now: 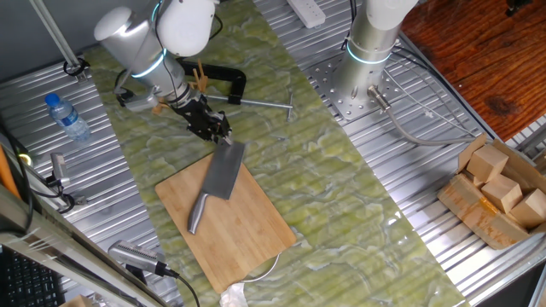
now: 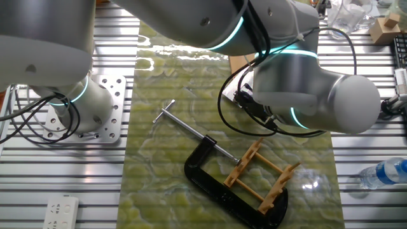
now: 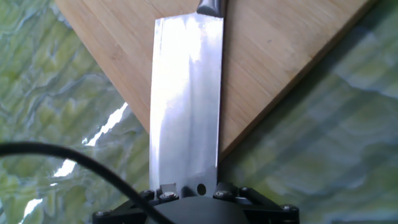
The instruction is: Put the knife on the knife rack
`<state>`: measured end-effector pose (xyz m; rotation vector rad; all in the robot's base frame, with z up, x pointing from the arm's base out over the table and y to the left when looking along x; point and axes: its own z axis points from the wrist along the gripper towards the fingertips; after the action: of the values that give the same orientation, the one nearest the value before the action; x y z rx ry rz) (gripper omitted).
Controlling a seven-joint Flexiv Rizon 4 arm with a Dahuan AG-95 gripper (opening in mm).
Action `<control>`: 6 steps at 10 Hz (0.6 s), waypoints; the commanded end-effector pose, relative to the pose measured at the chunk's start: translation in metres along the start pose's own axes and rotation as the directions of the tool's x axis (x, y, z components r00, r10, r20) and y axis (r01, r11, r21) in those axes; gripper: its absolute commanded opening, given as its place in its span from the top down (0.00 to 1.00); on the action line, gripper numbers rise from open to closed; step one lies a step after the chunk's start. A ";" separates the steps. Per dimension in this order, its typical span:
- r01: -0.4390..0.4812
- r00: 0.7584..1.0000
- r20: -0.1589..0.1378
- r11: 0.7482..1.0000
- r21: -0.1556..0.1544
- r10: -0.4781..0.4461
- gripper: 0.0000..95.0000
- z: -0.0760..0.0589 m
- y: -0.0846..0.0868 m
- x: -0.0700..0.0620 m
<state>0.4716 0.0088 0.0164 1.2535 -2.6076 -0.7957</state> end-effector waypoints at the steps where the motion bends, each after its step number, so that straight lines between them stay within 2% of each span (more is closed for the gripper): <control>1: -0.007 1.000 0.003 1.000 -0.003 0.007 1.00 0.000 0.000 0.001; 4: -0.038 0.999 0.008 0.999 -0.016 0.038 1.00 -0.001 0.001 0.000; 5: -0.046 0.999 0.005 0.998 -0.030 0.046 1.00 -0.002 0.002 0.000; 6: -0.052 0.999 0.000 0.998 -0.025 0.052 1.00 -0.005 0.003 0.000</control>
<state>0.4714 0.0094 0.0231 1.1711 -2.6092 -0.8198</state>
